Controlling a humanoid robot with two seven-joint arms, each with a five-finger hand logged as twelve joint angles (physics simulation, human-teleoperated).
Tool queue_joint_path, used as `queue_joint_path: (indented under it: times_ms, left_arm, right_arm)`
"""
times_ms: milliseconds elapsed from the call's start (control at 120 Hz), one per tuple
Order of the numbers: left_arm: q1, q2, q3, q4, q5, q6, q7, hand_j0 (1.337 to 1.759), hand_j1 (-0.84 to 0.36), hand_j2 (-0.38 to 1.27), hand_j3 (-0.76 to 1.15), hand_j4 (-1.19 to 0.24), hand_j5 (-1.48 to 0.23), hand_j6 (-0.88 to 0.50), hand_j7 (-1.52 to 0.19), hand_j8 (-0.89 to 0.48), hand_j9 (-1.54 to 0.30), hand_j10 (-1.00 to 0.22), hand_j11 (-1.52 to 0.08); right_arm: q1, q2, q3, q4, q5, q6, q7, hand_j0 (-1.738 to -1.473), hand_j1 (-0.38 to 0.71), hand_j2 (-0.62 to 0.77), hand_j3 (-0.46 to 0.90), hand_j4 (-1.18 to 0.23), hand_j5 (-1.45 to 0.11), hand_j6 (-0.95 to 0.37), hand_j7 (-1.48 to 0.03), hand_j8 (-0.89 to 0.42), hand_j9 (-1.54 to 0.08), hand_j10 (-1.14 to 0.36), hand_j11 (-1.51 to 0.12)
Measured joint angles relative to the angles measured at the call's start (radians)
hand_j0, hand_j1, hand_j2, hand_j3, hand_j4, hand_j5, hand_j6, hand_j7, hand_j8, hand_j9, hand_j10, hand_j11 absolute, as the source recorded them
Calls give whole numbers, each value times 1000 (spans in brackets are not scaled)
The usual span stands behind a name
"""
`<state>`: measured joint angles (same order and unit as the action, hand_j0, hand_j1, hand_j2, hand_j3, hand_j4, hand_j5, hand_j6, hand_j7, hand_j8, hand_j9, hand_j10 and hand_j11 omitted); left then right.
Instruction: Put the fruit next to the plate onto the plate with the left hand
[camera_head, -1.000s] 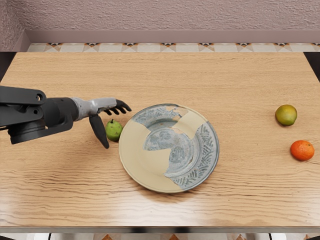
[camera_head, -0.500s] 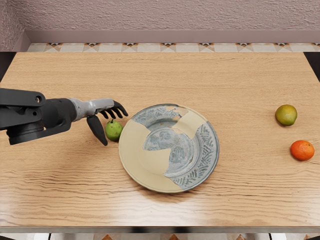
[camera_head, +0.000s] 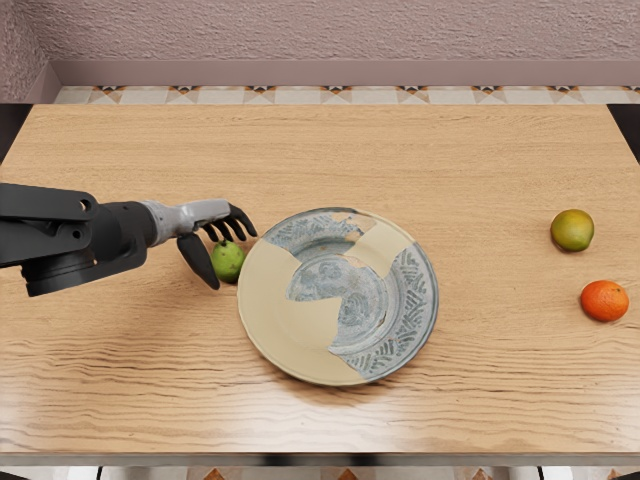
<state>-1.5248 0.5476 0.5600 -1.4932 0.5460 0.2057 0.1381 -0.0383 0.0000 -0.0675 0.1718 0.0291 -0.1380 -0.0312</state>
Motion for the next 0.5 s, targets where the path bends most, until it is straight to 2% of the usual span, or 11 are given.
queue_joint_path:
  times_ms: [500]
  left_arm:
    - [32, -2, 0, -14, 0, 101, -8, 1658, -129, 81, 0, -399, -519, -400, -519, -400, -519, -399, -519]
  right_arm:
    - [0, 0, 0, 0, 0, 0, 0, -1658, -314, -6, 0, -30, -38, -30, -38, -30, -38, -29, -38]
